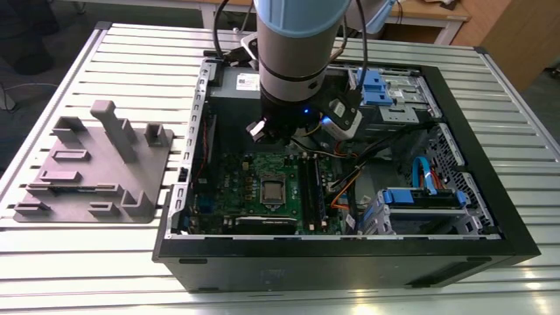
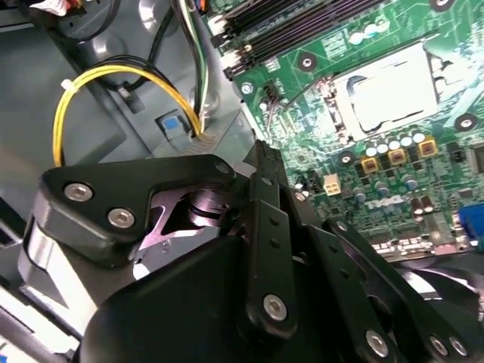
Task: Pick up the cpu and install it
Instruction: 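Install the first cpu locking lever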
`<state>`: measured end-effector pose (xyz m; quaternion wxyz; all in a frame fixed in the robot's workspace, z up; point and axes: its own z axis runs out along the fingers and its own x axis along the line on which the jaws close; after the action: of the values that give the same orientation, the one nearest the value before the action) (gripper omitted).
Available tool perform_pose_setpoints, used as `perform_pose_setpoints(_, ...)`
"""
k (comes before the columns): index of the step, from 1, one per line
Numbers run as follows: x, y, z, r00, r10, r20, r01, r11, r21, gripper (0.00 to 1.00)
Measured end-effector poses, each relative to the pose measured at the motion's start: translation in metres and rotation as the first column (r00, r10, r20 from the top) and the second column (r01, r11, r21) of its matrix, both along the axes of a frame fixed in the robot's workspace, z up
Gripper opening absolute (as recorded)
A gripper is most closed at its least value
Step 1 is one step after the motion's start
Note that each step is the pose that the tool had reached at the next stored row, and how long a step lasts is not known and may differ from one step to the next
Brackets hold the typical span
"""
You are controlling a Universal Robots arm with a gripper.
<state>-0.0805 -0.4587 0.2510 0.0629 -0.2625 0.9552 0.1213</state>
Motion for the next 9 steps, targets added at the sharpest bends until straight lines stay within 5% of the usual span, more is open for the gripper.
perform_pose_setpoints(6, 0.0001, 0.0, -0.003, 0.9997, -0.024, -0.0001, 0.024, 0.9997, 0.0057, 0.11)
perform_pose_setpoints(9, 0.0, 0.0, -0.0037, 0.9995, -0.031, -0.0004, 0.031, 0.9994, 0.0177, 0.11)
